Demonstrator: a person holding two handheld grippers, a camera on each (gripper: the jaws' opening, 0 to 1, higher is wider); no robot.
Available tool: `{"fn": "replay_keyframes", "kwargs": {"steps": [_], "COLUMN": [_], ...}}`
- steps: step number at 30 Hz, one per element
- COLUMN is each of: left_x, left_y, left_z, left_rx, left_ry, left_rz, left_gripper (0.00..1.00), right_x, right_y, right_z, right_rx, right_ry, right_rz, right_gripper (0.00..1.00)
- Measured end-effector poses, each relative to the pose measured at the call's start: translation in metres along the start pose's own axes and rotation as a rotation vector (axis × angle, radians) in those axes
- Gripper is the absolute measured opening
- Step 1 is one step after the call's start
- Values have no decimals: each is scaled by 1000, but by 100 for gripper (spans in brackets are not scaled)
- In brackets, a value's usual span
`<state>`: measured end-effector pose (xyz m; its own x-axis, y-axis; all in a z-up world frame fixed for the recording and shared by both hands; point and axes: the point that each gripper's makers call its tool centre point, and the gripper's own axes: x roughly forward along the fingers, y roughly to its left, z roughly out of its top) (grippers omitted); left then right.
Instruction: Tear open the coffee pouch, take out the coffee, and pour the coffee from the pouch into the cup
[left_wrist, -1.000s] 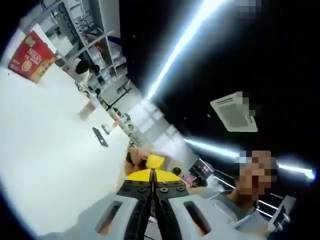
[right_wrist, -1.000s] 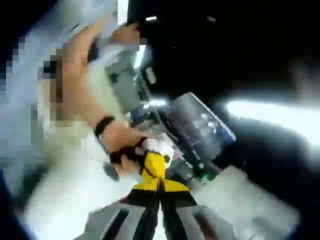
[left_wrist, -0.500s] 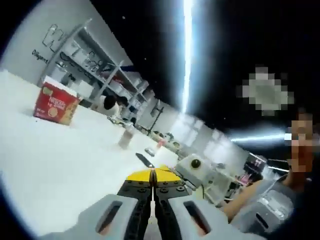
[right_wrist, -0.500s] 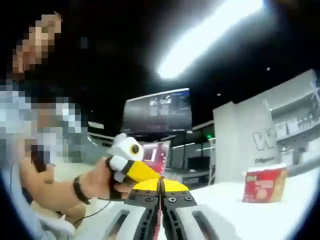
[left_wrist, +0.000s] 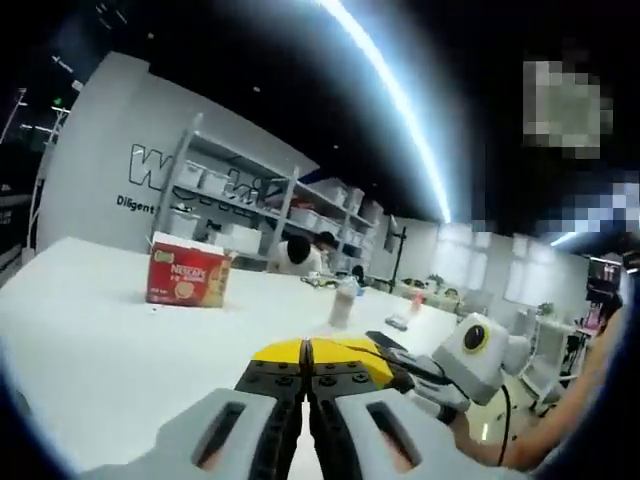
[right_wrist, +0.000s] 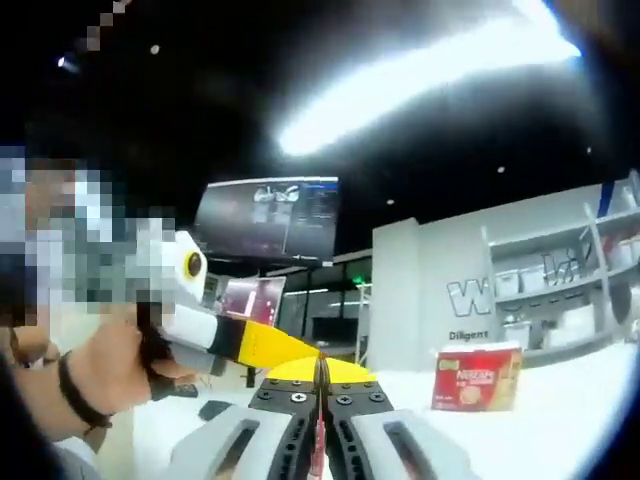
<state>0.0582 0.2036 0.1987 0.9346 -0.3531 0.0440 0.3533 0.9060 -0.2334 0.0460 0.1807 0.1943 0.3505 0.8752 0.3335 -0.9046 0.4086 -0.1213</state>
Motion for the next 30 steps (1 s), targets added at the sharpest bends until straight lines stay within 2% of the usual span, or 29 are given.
{"fn": "replay_keyframes", "kwargs": {"steps": [2, 4, 8, 10, 12, 14, 16, 18, 19, 20, 21, 23, 24, 25, 26, 27, 28, 29, 30], "left_x": [-2, -3, -1, -1, -1, -3, -2, -3, -4, -6, -8, -17, -20, -24, -30, -33, -37, -40, -41], "left_y": [-1, 0, 3, 0, -5, -5, -4, 0, 0, -1, -3, -10, -13, -17, -25, -29, -33, -34, -35], "left_z": [2, 5, 3, 0, 0, -1, -1, -1, -1, 0, 1, 1, 1, -4, -6, -6, -8, -12, -12], "left_rx": [24, 68, 159, 189, 139, 38, 26, 10, 9, 16, 30, 19, 26, 22, 65, 86, 84, 99, 108], "left_ry": [-34, -64, -60, -48, -48, -38, -50, -49, -47, -42, -48, -33, -29, 10, 17, 9, 31, 56, 54], "left_rz": [33, 93, 180, 176, 86, -28, -80, -97, -115, -147, -169, -280, -313, -361, -421, -452, -478, -489, -494], "left_gripper": [1, 1, 1, 2, 3, 3, 3, 3, 4, 4, 4, 7, 9, 10, 11, 14, 14, 12, 12], "right_x": [1, 4, 6, 4, 1, -1, -1, 0, 0, 0, 0, -7, -8, -13, -15, -17, -19, -23, -24], "right_y": [1, 1, -1, -1, 0, 1, 2, 4, 6, 12, 13, 24, 21, 27, 33, 31, 34, 43, 42], "right_z": [2, 3, -1, -2, -1, -1, 0, 0, 1, 3, 4, 11, 14, 20, 21, 25, 26, 30, 32], "right_rx": [-10, -28, -85, -92, -76, -40, -43, -52, -55, -44, -38, 61, 74, 104, 131, 132, 138, 157, 156], "right_ry": [-6, -6, 17, 23, 12, 9, 12, 13, 13, 8, 1, -8, -16, -31, -27, -37, -34, -27, -33], "right_rz": [-14, -33, -67, -58, -22, 29, 26, 37, 44, 91, 106, 216, 205, 259, 298, 288, 311, 374, 366], "right_gripper": [0, 0, 0, 0, 1, 1, 1, 1, 1, 1, 1, 1, 1, 1, 1, 1, 1, 1, 1]}}
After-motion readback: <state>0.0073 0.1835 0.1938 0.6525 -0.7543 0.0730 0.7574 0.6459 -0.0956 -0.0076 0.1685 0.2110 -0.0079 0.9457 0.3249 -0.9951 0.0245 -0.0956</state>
